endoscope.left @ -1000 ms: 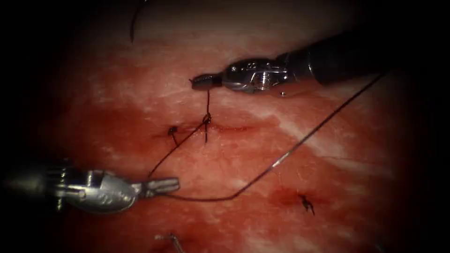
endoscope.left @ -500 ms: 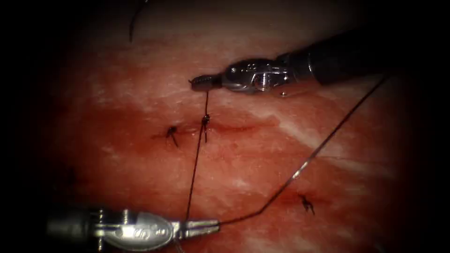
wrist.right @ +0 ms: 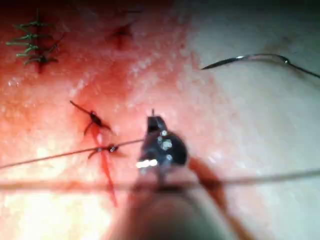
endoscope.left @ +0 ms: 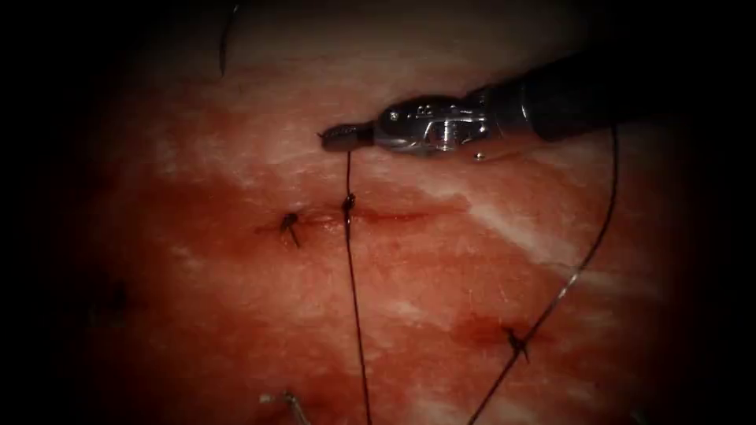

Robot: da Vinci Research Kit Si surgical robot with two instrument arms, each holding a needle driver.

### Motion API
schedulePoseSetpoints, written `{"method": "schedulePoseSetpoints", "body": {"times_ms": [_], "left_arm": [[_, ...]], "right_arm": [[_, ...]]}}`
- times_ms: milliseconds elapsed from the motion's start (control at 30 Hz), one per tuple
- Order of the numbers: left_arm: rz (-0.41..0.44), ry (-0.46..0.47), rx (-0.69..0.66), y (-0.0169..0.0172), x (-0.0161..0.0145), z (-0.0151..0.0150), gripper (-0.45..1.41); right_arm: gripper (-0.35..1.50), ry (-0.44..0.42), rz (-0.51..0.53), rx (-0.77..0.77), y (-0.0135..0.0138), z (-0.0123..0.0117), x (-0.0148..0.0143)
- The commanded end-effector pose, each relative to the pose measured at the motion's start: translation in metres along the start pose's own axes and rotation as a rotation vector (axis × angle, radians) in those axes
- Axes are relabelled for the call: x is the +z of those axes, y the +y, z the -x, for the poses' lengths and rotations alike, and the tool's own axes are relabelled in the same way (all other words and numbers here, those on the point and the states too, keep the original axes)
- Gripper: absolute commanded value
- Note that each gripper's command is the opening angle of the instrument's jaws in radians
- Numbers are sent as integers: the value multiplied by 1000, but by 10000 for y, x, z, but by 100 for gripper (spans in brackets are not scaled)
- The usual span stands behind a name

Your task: Wound Closure

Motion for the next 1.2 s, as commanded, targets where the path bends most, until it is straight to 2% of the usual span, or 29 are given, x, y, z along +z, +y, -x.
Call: {"method": "schedulePoseSetpoints", "body": {"times_ms": [33, 233, 400, 500, 533, 600, 633, 667, 733, 767, 800, 967, 1000, 1033, 1100, 1200], "left_arm": [[20, -6, -8, 7, 7, 12, -45], [98, -21, -16, 40, 11, 16, -45], [149, -27, -3, 53, 12, 8, -45], [135, -11, -8, 50, 6, -1, -45], [75, 14, 28, 39, -12, -26, -45], [54, 22, 45, 34, -22, -37, -45], [39, 35, 62, 29, -31, -48, -45], [7, 56, 114, 19, -53, -74, -45], [-5, 77, 145, 13, -67, -92, -45], [-5, 77, 145, 13, -67, -92, -45], [-18, 125, 145, -1, -87, -123, -45], [35, 215, 112, -25, -104, -162, -45], [72, 253, 91, -32, -106, -172, -45], [72, 253, 91, -32, -106, -172, -45], [115, 310, 58, -41, -106, -186, -45], [140, 339, 47, -50, -106, -200, -45]], "right_arm": [[-35, 0, 0, -4, 0, 3, 8], [-35, 3, 6, -8, 0, 1, 13], [-35, 10, -21, -11, -7, 0, 13], [-35, 13, -30, -13, -14, -1, 13], [-35, 33, -47, -14, -23, -3, 9], [-30, 39, -47, -19, -25, -4, 6], [-10, 50, -47, -11, -26, -4, 3], [36, 87, -44, -7, -26, -3, -6], [66, 118, -40, -4, -26, -1, -13], [66, 118, -40, -4, -26, -1, -13], [86, 152, -38, -2, -26, 3, -20], [96, 192, -32, 2, -32, 4, -26], [98, 201, -26, -20, -38, 2, -24], [98, 201, -26, -20, -38, 2, -24], [99, 210, -13, -49, -49, -2, -16], [104, 210, 3, -71, -62, -8, -5]]}}
